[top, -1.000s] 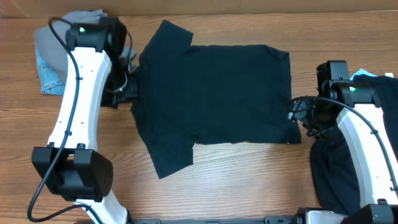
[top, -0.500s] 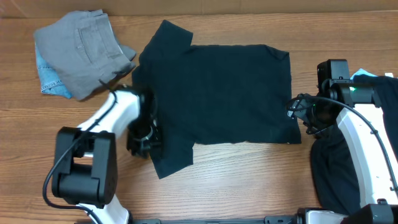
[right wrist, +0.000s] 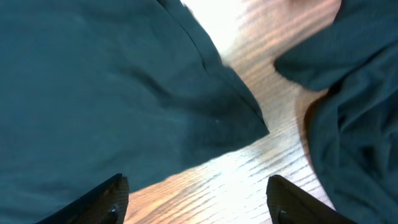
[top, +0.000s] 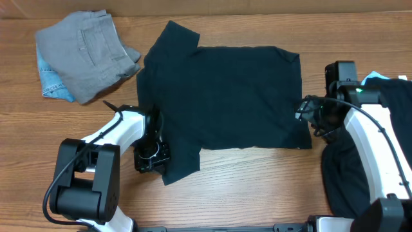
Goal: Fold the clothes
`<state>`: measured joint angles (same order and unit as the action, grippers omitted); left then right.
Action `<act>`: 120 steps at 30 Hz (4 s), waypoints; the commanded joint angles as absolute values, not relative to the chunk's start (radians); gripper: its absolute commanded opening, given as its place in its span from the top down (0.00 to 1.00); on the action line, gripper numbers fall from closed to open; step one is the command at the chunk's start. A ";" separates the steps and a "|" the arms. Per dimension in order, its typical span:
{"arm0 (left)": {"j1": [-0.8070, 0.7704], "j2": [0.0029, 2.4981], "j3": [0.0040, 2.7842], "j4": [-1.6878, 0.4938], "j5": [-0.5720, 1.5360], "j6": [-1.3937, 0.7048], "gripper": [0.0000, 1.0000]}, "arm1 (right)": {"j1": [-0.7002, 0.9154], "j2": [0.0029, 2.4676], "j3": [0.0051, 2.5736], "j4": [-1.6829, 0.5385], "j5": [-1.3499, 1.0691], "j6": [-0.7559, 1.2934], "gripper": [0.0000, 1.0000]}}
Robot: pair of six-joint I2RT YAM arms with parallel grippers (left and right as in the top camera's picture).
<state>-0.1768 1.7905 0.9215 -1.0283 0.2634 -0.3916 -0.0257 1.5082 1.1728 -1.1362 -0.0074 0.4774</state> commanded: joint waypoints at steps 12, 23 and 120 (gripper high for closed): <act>-0.004 1.563 0.951 -1.139 0.173 -0.397 0.96 | -0.030 1.580 0.888 -0.920 -0.073 0.564 0.38; -0.004 1.490 0.951 -1.190 0.165 -0.397 0.96 | -0.030 1.580 0.742 -0.741 -0.087 0.645 0.54; -0.185 1.807 1.002 -0.837 -0.058 -0.210 0.57 | -0.028 1.568 0.869 -0.849 -0.094 0.603 0.51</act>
